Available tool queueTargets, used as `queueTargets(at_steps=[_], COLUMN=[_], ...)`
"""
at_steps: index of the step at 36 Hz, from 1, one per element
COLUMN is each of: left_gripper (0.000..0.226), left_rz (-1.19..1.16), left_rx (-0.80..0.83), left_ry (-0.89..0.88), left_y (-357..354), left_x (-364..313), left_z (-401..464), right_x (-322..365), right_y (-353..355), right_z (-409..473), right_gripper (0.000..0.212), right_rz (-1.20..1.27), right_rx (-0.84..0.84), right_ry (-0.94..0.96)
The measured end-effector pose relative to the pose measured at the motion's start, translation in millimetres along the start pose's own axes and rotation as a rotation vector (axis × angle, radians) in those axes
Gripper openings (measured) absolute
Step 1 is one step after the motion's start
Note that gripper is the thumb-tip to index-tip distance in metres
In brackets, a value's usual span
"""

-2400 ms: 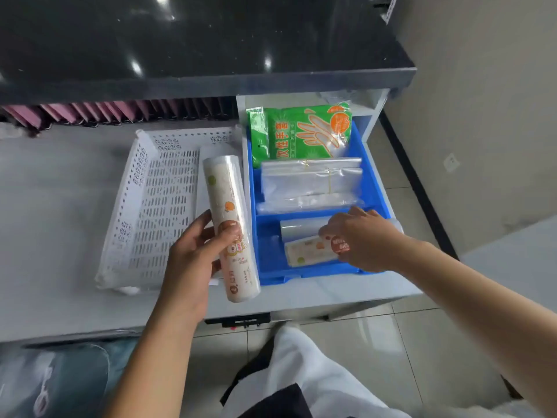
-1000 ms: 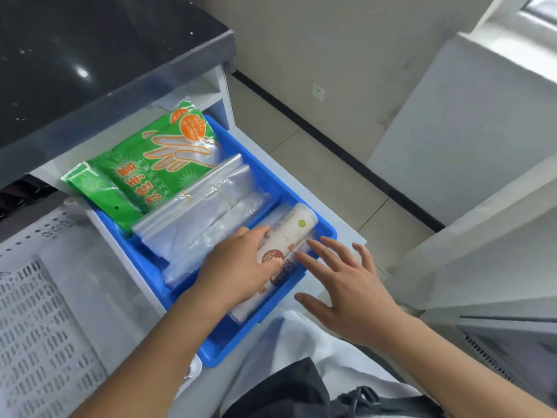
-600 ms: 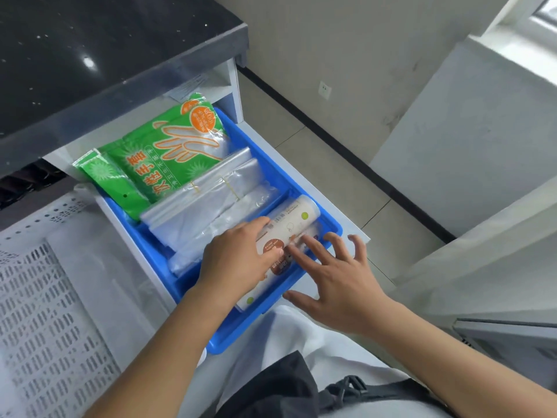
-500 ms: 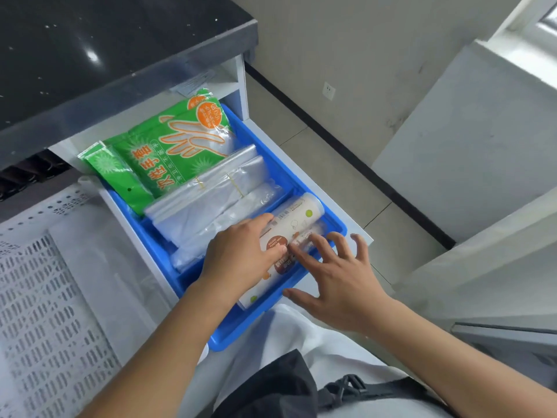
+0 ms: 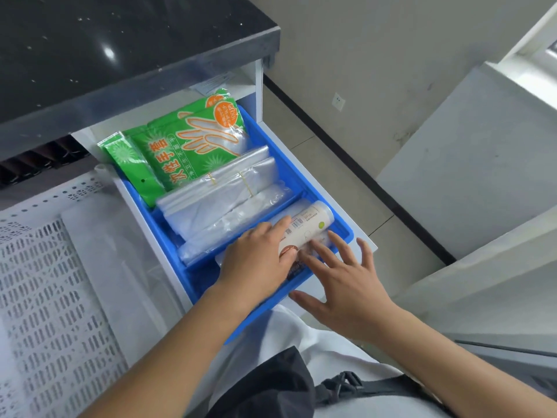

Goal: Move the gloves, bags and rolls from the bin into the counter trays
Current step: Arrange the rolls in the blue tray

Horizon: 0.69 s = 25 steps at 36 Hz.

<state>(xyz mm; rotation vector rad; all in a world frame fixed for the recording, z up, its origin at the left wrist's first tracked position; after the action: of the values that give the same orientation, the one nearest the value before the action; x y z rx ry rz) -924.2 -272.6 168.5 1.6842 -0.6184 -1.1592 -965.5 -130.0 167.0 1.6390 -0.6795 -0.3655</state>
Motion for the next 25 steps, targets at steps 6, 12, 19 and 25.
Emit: queueTargets(at_steps=[6,12,19,25], left_gripper=[0.062,0.062,0.064,0.074], left_rz=[-0.055,-0.099,-0.162,-0.198], left_rx=[0.006,0.028,0.047,-0.168], left_ry=[0.046,0.098,0.176,0.206], left_y=[-1,-2,0,22], left_x=[0,-1,0,-15], left_z=[-1,1,2,-26], right_x=[0,-4,-12,-25], right_y=[5,3,-5,12], right_z=[1,0,0,-9], right_gripper=[0.083,0.08,0.074,0.066], right_rz=[-0.05,-0.024,0.048,0.107], right_rx=[0.005,0.018,0.043,0.036], right_ry=[0.027,0.061,0.135,0.206])
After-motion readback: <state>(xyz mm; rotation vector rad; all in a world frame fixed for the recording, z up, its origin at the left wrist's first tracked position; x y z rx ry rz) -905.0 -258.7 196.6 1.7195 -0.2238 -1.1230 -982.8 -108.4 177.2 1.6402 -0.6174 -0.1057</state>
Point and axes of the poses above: each hand's wrist, its own z-axis towards the middle knuckle, its own y-axis out of the back of the hand, x = y × z, the point moved 6 cm from there along z, towards the middle knuckle, and after that the axes turned 7 degrees about -x, right-handed, at the moved point
